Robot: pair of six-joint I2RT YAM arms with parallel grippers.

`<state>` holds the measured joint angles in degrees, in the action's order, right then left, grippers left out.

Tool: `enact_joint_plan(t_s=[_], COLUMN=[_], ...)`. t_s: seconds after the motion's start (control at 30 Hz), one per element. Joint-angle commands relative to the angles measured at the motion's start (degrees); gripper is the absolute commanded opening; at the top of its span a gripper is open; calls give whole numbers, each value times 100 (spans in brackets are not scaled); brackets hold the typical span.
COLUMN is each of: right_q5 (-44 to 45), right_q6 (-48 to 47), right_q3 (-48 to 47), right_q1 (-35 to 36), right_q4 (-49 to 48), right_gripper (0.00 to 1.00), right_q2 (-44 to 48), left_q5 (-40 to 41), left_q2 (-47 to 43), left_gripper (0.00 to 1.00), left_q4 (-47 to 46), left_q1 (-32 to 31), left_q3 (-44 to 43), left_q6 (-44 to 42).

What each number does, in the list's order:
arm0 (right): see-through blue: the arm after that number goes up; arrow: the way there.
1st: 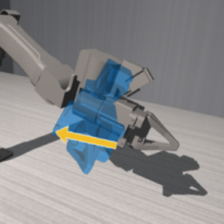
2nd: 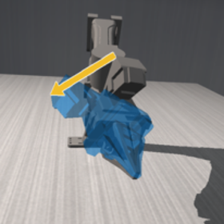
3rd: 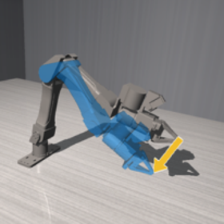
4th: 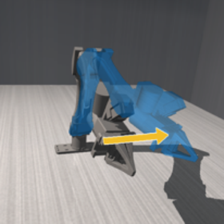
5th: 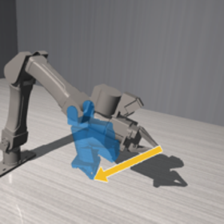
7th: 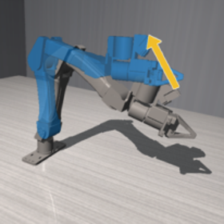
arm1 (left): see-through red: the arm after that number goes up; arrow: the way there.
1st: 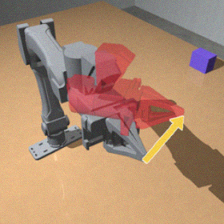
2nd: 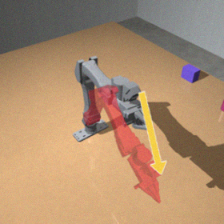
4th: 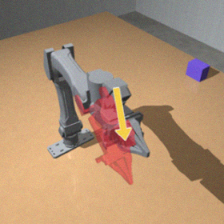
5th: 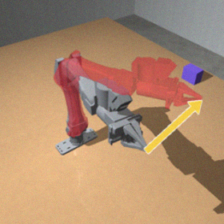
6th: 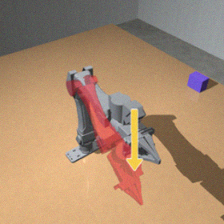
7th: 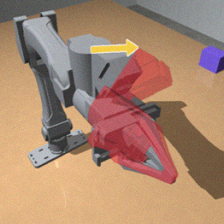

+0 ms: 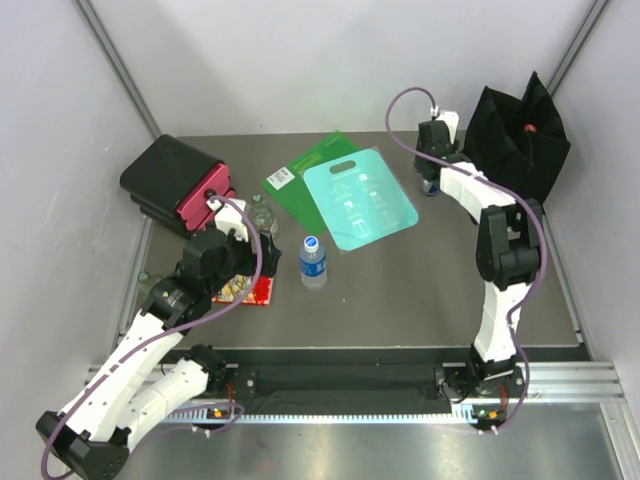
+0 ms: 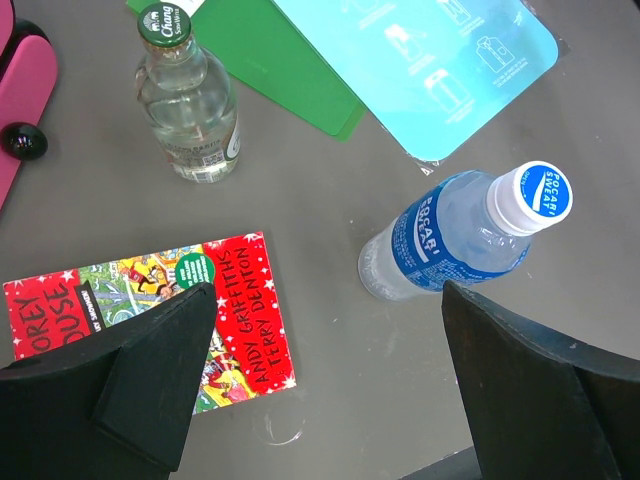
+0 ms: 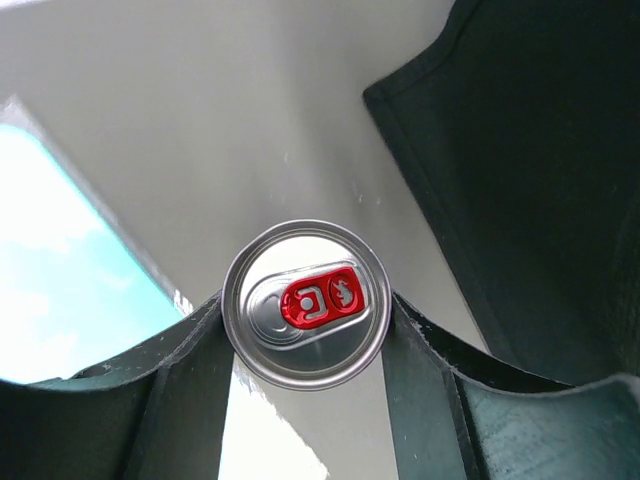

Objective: Place the beverage into the canvas bag

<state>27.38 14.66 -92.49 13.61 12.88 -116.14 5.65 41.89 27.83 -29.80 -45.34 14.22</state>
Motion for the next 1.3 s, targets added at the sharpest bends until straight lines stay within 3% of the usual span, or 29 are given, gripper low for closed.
enact_joint_plan(t_s=[0.0, 0.23, 0.6, 1.0, 1.27], right_q5=[-434, -1558, -2209, -2184, -2324], right_q6=[-507, -815, -833, -587, -586], right_q3=[47, -733, -2782, -3478, -3372], right_q1=[46, 46, -348, -2035, -2529], right_q4=[-173, 1057, 2420, 1999, 1393], right_gripper=[0, 0, 0, 0, 0], right_q2=[1003, 1550, 2015, 2156, 1999], left_q5=[42, -3, -38, 41, -11], left_q2=[-32, -32, 3, -23, -67], left_gripper=[98, 98, 98, 98, 98], left_q4=[-252, -252, -261, -243, -252], left_q1=[-17, -17, -26, -34, -34], left_q3=[8, 8, 8, -1, -1], left_q6=[-68, -68, -59, -68, -60])
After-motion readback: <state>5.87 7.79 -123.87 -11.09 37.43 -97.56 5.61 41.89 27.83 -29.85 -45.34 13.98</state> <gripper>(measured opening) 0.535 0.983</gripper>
